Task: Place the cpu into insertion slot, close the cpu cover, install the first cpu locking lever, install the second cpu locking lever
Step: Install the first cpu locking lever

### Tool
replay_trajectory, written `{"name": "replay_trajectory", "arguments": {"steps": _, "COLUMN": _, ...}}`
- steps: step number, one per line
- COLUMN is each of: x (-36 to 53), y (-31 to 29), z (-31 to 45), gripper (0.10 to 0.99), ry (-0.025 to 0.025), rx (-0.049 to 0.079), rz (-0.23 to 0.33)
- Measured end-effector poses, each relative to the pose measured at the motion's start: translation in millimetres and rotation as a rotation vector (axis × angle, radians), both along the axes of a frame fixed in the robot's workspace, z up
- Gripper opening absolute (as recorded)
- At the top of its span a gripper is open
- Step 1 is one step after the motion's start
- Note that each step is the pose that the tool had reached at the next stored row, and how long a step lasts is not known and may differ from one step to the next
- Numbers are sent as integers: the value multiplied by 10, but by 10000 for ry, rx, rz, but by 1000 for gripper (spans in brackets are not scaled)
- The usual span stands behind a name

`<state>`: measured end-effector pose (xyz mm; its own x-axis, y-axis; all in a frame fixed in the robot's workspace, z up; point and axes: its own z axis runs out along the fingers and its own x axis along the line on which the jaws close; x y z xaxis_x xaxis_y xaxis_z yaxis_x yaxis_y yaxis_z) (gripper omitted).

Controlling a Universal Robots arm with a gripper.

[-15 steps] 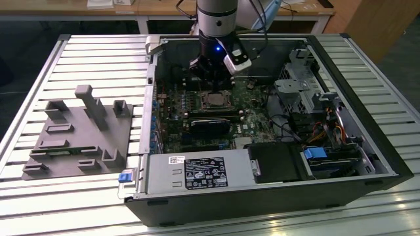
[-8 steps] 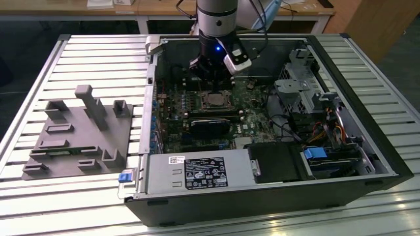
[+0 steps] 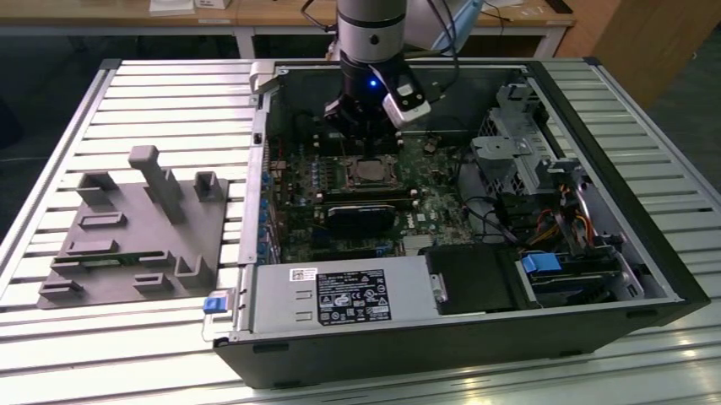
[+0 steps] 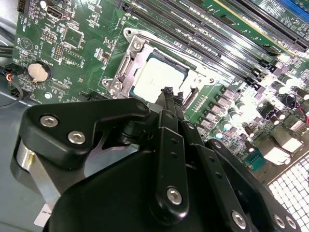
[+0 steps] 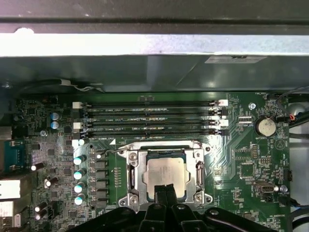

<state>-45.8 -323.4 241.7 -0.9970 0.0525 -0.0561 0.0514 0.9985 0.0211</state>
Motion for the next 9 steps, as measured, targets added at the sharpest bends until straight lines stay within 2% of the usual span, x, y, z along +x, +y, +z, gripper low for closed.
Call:
{"name": "replay_trajectory", "arguments": {"steps": 4, "x": -71, "y": 0, "z": -1, "gripper": 102, "ry": -1, "rx": 1, "rz": 0}}
{"name": "replay_trajectory", "arguments": {"steps": 9, "x": -203, "y": 0, "z": 0, "gripper": 102, "ry": -10, "rx": 1, "rz": -1}}
